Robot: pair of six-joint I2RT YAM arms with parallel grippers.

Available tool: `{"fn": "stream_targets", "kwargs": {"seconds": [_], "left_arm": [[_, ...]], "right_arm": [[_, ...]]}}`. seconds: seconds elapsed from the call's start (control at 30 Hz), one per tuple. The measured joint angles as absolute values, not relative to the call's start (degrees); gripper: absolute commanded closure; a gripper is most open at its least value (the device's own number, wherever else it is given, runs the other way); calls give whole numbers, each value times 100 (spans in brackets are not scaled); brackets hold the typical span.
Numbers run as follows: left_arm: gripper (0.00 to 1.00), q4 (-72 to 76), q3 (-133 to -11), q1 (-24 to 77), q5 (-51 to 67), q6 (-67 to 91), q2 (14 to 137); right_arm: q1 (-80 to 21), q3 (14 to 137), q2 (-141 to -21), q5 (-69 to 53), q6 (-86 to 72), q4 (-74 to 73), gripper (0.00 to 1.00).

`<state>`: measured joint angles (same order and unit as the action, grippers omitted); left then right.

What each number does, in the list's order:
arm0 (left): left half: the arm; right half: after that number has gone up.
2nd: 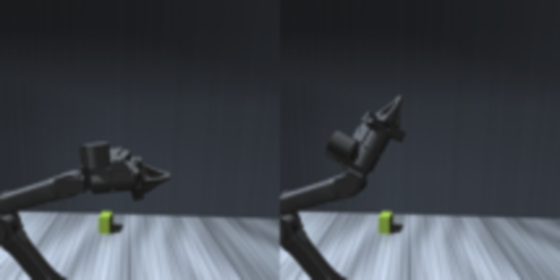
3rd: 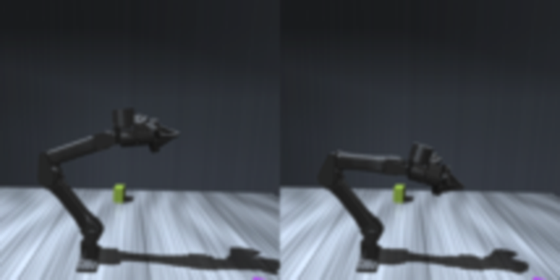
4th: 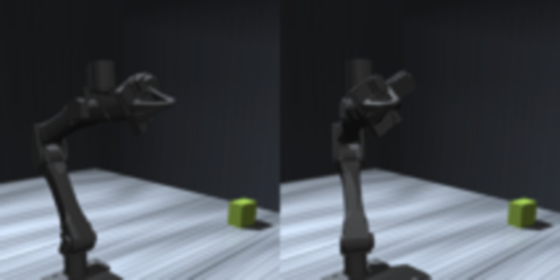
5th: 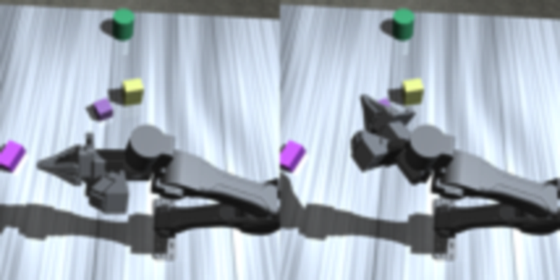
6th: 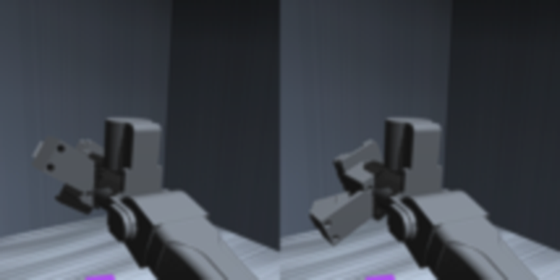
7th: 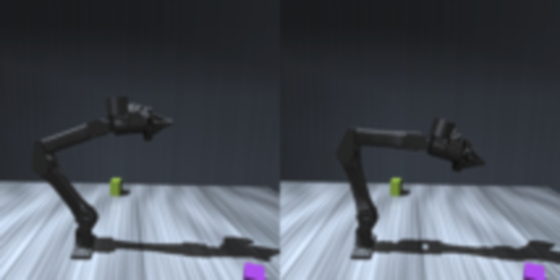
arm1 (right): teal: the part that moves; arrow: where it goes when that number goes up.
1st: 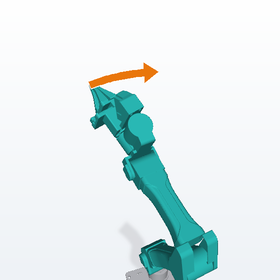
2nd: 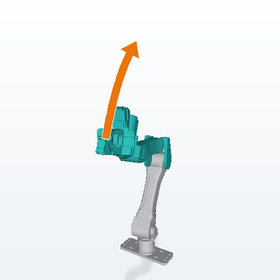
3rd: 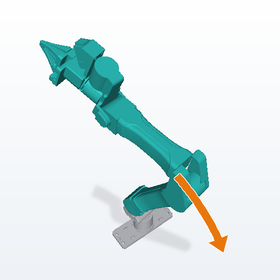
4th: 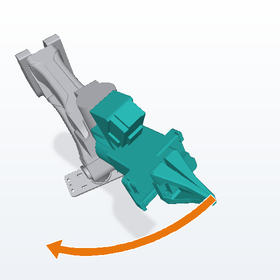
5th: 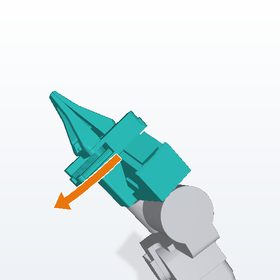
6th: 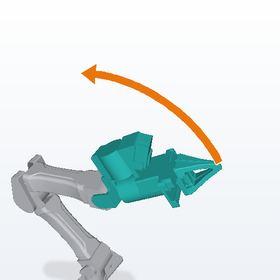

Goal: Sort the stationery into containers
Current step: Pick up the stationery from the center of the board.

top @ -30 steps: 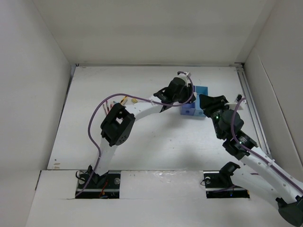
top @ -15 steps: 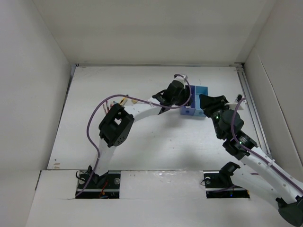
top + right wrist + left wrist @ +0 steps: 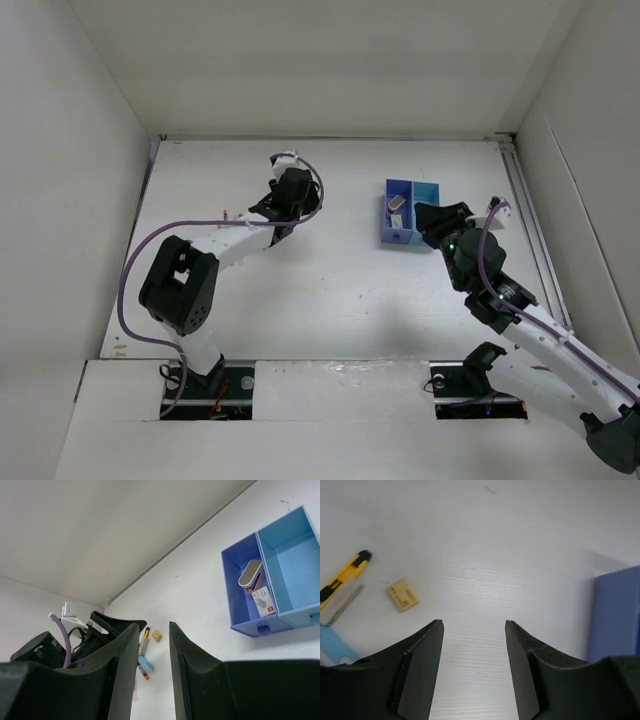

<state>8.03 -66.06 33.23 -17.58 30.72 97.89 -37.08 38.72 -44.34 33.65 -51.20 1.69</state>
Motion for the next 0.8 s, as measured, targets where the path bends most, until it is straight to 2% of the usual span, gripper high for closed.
{"fn": "stream_targets", "kwargs": {"seconds": [0.27,0.47,0.63,0.77,0.8], "left_arm": [[51,646,-6351,2738,-1979,3153,10099],[53,458,-6823,2672,-2158,3153,10954],[54,357,-6829,2598,-2145,3151,11085],[65,357,-6888,2515,-2141,3138,11120],[73,364,-6932,2495,-2130,3135,11166]], "right_arm": [[-3708,3911,-4753,3159,-5059,174,56],[-3710,3968,-4943,3048,-5009,174,56],[-3708,3970,-4967,2998,-4976,174,56],[-3710,3972,-5030,2956,-4971,176,56],[-3708,3972,-5043,2952,-4971,176,56]]}}
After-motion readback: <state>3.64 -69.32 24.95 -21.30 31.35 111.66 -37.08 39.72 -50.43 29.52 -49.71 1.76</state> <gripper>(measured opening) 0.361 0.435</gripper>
